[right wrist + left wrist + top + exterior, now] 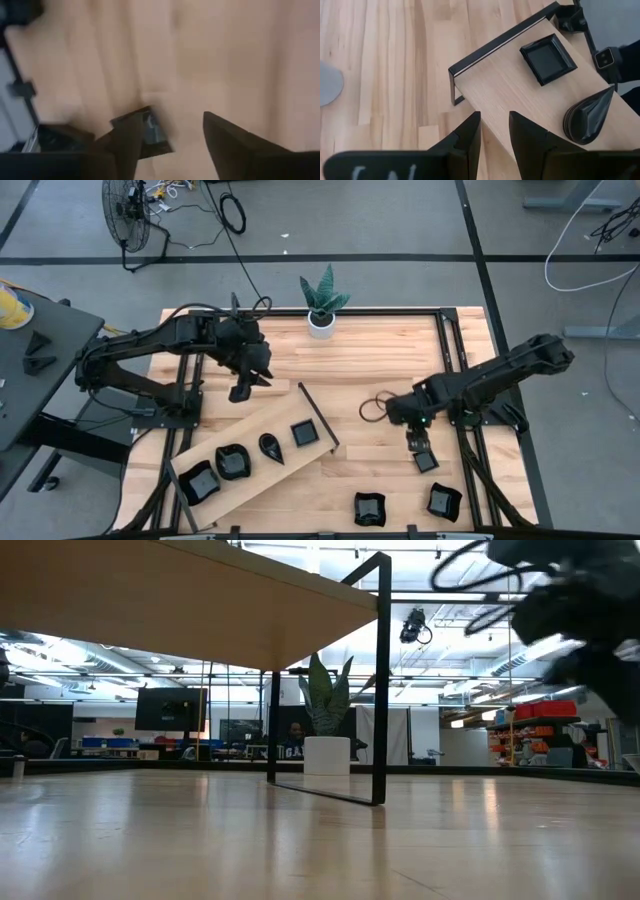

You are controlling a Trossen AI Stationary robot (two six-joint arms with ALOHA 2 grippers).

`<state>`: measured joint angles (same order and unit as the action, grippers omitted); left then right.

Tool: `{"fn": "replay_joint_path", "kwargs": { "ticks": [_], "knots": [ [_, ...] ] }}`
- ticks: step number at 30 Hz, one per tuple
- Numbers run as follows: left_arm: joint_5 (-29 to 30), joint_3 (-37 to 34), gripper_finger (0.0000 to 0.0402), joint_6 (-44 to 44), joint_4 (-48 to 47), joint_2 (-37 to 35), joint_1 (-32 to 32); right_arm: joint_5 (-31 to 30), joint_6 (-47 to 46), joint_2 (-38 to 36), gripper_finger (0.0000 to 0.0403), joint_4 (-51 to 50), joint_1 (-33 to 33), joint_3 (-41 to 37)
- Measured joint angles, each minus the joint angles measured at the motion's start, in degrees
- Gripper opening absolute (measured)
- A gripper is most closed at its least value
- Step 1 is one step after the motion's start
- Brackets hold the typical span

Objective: Pick & Place Mini shaped plates
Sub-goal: Stack the black square plate on top of the black square plate on the shelf

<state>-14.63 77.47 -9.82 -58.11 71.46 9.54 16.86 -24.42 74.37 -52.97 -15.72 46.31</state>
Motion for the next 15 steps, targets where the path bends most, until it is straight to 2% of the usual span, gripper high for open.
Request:
{"fn": "replay_joint_path", "kwargs": {
  "ticks": [3,6,15],
  "knots": [
    [0.0,0.0,0.0105,0.4,-0.1,0.0,0.0,3.0,2.4,0.0,0.0235,5.1,-2.7,-3.8],
    [0.0,0.0,0.0105,0.9,-0.2,0.0,0.0,3.2,3.5,0.0,0.0247,8.0,-5.2,-6.7],
    [1.7,0.0,0.0105,2.2,-0.3,0.0,0.0,3.2,3.8,0.0,0.0238,14.1,-9.6,-12.6]
  ]
}}
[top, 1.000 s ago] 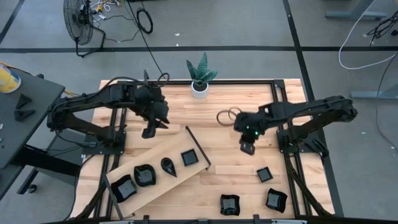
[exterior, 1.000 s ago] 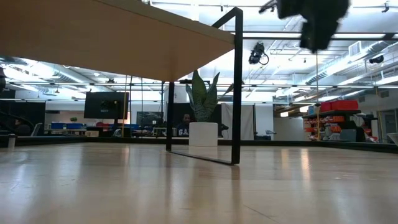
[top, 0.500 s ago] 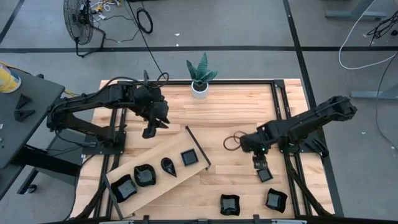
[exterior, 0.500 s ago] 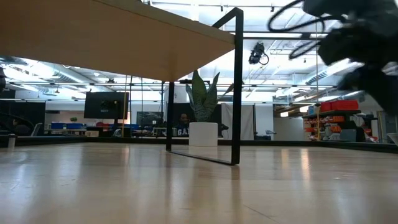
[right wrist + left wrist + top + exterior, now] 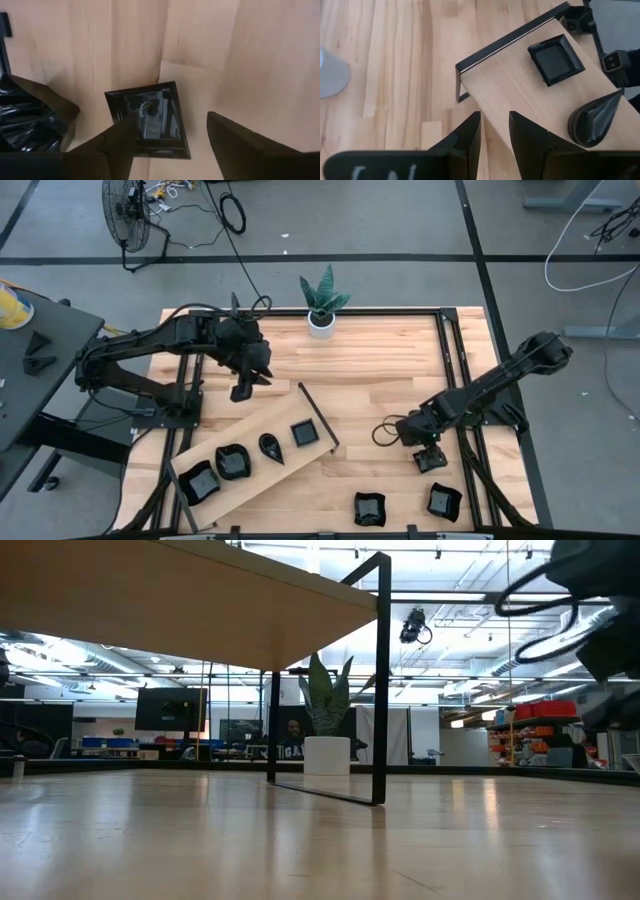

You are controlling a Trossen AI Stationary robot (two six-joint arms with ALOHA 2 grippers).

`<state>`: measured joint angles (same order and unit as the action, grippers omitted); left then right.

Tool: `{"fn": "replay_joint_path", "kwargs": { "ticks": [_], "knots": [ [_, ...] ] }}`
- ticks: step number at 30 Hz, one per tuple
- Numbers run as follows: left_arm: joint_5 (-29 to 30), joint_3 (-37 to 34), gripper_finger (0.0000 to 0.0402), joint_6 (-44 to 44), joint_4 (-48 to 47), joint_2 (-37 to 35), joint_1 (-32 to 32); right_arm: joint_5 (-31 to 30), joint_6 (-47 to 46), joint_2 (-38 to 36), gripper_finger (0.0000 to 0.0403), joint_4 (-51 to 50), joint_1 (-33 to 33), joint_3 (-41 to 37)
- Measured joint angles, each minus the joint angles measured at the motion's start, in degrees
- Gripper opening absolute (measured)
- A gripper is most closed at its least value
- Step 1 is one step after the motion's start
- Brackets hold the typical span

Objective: Pick & Place Mini shaped plates
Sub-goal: Stack the black square plate on top of the black square plate on the shelf

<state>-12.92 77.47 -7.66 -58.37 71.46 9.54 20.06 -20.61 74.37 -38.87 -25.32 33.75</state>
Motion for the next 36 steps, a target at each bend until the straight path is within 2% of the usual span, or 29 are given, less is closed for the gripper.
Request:
{"fn": "replay_joint_path", "kwargs": {
  "ticks": [6,15,36],
  "knots": [
    [1.8,0.0,0.0105,0.0,0.0,0.0,0.0,0.0,-4.4,0.0,0.023,3.7,-1.5,-3.2],
    [2.8,0.0,0.0105,0.0,0.0,0.0,0.0,0.0,-4.4,0.0,0.0208,6.6,-4.2,-4.0],
    [2.8,0.0,0.0105,0.1,-0.2,0.0,0.0,-0.5,-5.0,0.0,0.0046,8.7,-4.6,-4.0]
  ]
}}
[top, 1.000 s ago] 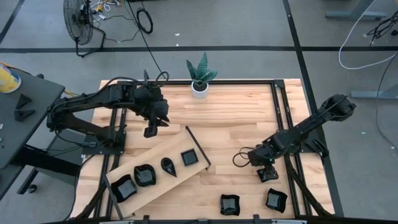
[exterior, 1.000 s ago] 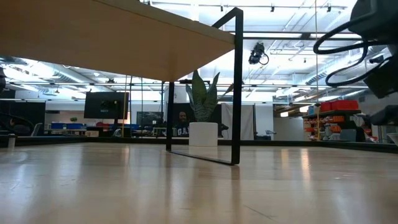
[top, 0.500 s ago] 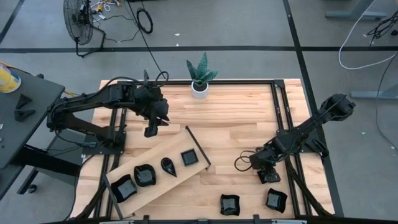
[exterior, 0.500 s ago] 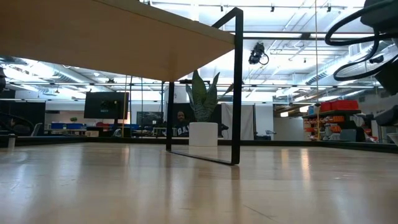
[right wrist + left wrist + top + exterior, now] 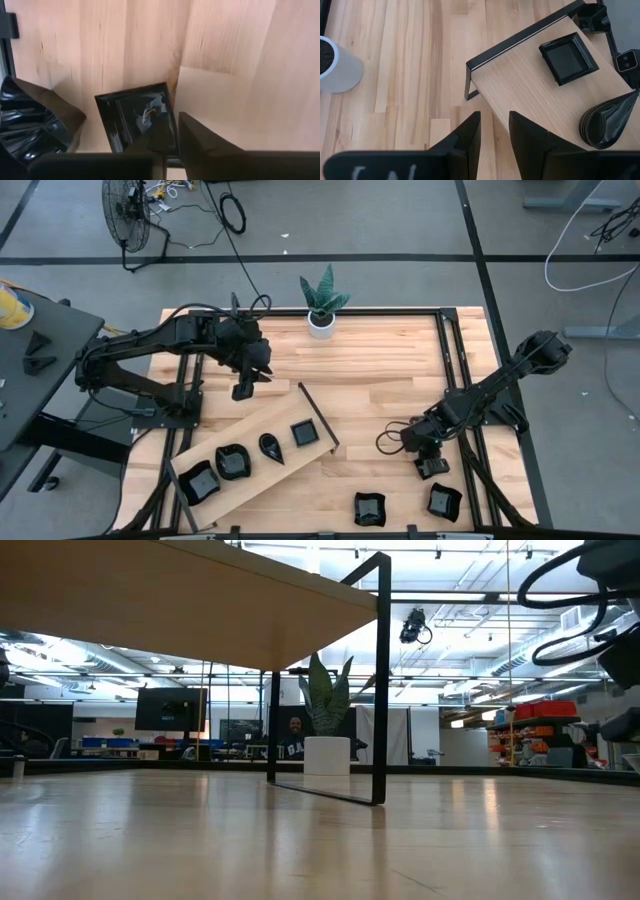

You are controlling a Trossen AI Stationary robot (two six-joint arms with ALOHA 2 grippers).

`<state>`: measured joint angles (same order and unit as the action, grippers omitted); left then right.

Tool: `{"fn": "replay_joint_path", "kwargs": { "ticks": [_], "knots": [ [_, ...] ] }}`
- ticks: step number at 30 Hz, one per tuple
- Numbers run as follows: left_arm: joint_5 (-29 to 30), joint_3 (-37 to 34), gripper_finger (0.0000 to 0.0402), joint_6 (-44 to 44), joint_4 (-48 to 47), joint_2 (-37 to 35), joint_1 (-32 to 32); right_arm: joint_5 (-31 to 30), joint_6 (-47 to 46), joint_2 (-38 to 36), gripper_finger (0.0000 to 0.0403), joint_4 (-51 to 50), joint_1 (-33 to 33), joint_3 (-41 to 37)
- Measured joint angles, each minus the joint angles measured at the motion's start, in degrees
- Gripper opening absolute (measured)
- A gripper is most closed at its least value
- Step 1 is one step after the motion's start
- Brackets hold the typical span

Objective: Pick & Place Mini shaped plates
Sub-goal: Stack the black square plate on top of the black square plate on the shelf

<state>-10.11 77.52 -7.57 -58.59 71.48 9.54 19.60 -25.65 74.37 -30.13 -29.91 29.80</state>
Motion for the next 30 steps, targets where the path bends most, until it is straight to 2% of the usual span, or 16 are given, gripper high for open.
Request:
{"fn": "replay_joint_path", "kwargs": {
  "ticks": [8,13,21,30],
  "knots": [
    [0.0,0.0,0.0105,0.0,0.0,0.0,0.0,-0.6,-0.6,0.0,0.0004,1.7,0.0,0.0],
    [0.0,0.0,0.0105,0.0,0.0,0.0,0.0,-0.6,-1.9,0.0,0.0002,1.7,0.0,0.0],
    [0.0,0.0,0.0105,0.0,0.0,0.0,0.0,-0.8,-10.0,0.0,0.0001,2.7,0.3,0.0],
    [0.0,0.0,0.0105,0.0,0.0,0.0,0.0,-5.8,-19.7,0.0,0.0,2.5,2.0,0.0]
  ]
}}
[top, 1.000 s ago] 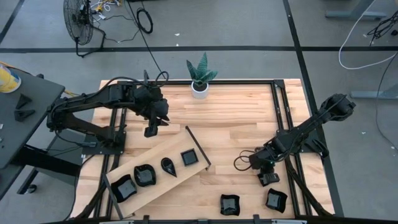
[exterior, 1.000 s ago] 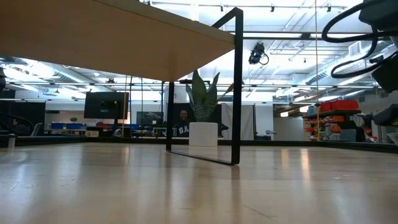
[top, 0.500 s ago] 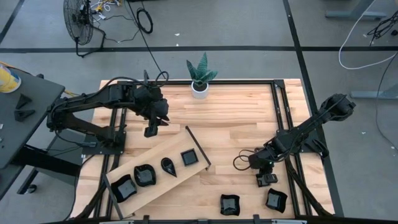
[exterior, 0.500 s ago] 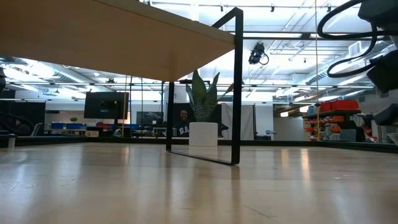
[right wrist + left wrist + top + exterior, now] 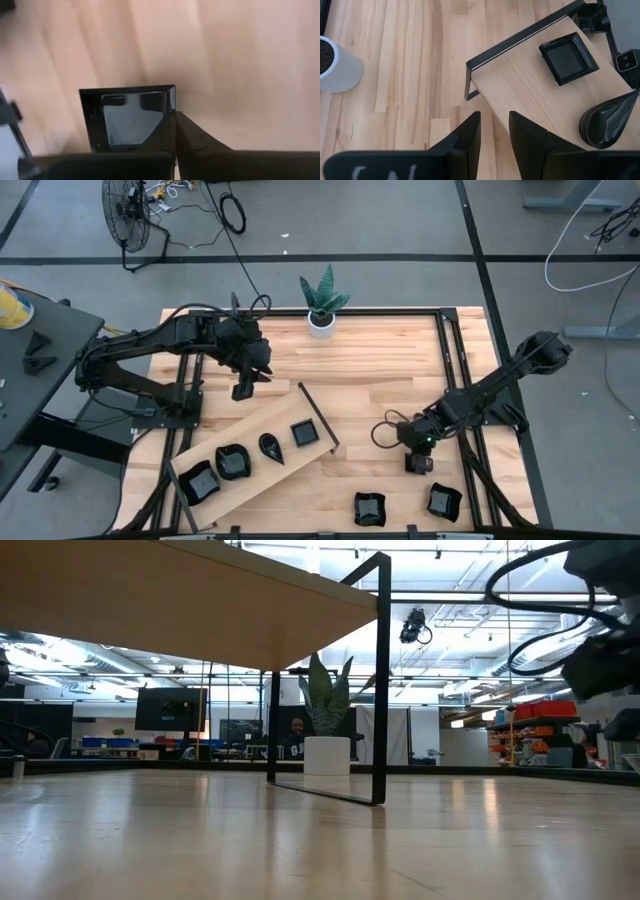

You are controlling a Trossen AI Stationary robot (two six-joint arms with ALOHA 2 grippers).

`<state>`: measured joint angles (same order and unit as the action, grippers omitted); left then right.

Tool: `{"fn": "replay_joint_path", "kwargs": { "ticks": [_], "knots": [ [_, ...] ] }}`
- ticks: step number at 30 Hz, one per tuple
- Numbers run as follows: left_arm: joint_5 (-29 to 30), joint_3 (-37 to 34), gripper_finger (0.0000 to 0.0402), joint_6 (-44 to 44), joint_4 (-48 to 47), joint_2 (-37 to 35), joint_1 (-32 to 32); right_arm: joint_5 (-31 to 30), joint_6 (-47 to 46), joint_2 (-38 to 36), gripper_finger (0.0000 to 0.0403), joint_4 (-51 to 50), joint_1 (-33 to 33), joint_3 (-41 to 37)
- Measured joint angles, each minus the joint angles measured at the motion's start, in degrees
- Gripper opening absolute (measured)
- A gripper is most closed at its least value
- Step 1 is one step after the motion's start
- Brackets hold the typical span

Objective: Pick & Place Mini shaped plates
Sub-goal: Stack the black square plate on top of the black square plate on the shelf

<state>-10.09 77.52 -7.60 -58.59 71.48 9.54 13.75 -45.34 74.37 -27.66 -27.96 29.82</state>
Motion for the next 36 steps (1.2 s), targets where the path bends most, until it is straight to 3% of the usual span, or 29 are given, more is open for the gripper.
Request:
{"fn": "replay_joint_path", "kwargs": {
  "ticks": [8,23,28,36],
  "knots": [
    [0.0,0.0,0.0105,1.0,0.0,0.0,0.0,-2.5,-3.5,0.0,0.0,1.8,3.8,0.0],
    [0.0,0.0,0.0105,1.6,-2.4,0.0,0.0,-2.3,-0.3,0.0,0.0004,2.6,4.7,1.3],
    [0.0,0.0,0.0105,1.6,-2.4,0.0,0.0,-2.4,2.1,0.0,0.0039,2.9,4.7,1.3],
    [0.0,0.0,0.0105,2.5,-2.3,0.0,0.0,-2.9,4.8,0.0,0.0135,3.0,4.7,1.3]
  ]
}}
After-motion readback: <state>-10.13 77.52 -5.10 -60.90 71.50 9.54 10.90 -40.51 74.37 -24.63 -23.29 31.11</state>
